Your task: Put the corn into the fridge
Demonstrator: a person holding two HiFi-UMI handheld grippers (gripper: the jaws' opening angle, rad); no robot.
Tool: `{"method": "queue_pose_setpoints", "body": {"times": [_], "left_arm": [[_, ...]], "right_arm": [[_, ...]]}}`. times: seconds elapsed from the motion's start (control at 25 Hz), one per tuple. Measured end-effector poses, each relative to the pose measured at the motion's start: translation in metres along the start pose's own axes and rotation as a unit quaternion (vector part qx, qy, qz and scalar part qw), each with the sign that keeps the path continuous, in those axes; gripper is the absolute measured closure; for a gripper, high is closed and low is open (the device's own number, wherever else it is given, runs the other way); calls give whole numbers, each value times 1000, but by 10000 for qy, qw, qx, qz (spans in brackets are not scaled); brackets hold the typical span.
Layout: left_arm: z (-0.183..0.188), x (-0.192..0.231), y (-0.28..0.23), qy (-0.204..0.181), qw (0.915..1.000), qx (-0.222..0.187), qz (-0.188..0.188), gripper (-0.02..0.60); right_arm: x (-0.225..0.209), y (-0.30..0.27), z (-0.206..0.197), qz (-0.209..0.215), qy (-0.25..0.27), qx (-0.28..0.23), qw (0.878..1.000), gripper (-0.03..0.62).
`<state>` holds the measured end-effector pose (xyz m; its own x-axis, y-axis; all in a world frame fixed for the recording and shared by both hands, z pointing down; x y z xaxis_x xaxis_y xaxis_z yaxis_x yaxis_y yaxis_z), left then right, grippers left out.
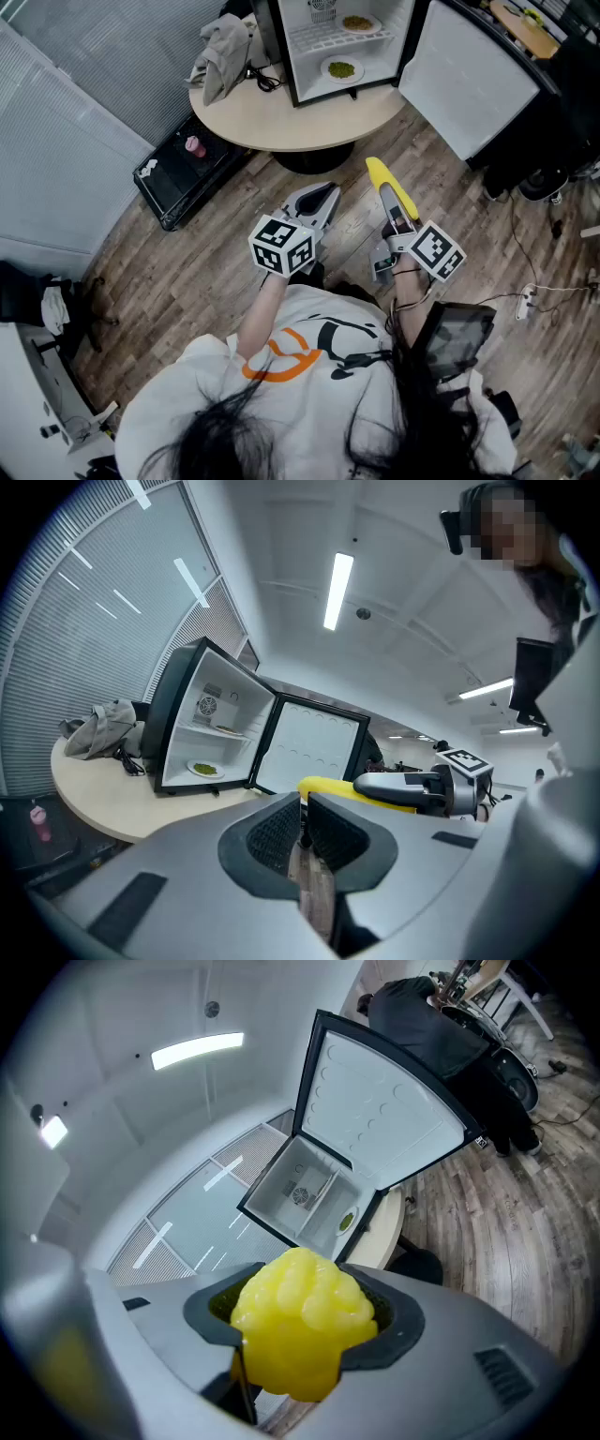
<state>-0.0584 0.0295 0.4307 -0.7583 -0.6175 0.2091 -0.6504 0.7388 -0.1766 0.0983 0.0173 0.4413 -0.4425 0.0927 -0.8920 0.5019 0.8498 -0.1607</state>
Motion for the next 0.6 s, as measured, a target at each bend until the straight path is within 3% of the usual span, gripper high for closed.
{"method": "queue_pose_setpoints", "body": {"times": [0.32, 0.6], "left_arm": [[2, 3, -4, 4, 9999, -80, 86, 549], [2, 2, -6, 40, 10000, -60, 66, 549]], "right_arm": [[2, -8, 5, -48, 384, 17, 9993, 339], [-2, -6, 6, 24, 148, -27, 9999, 339]]}}
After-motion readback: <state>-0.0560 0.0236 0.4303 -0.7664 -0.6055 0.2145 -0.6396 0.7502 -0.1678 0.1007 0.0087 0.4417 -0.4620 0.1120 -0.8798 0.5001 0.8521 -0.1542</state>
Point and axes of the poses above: the fingertips, and each gripper's own axes: y backward along the fingers, x to its left, z out of its top, the point moved 3 cm from there along y, backward along the fingers, and after that the axes turned 6 degrees about -y, right-handed, at the moved point
